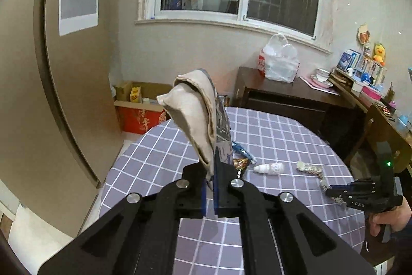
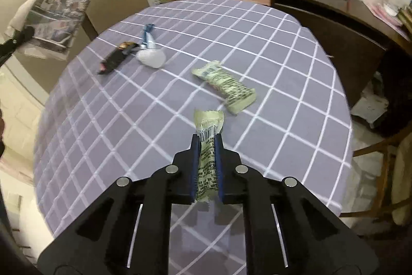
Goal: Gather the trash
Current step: 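Lift the newspaper bundle and green wrapper and turn both tools toward the bin, then carry both items over the blue bin and open both grippers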
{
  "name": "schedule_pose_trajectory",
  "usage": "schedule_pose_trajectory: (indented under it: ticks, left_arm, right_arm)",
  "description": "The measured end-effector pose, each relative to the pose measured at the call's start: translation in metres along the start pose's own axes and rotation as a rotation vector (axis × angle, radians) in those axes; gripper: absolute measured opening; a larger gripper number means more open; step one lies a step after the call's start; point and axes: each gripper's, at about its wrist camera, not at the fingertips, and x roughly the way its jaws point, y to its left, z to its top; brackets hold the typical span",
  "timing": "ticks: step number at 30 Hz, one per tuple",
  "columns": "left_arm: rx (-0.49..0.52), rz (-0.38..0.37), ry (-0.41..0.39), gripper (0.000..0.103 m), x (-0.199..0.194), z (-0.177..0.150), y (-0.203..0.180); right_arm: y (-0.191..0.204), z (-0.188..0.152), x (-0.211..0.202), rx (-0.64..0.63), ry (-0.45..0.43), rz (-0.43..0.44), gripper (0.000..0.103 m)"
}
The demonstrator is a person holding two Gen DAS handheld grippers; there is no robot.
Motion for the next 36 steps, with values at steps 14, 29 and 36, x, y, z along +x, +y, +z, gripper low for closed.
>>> schedule_pose_trajectory:
  ticks: [14,29,36]
  left_arm:
    - [0.102,-0.173,-0.014,0.003,0.009,0.016,-0.113]
    - [0.295,-0.475,0.151,0.003,0.091,-0.002,-0.335]
    - [0.368,-0.528,0.303,0.003,0.14,-0.039,-0.423]
  right_arm:
    - [-0.043,0.009,-0.098,0.166,-0.257,0.128,0.012]
    - [-0.238,-0.072,-0.16,0.551,-0.339,-0.124,0.012]
    - [-0.301,-0.116,-0.143,0.688,-0.272,-0.177,0.012]
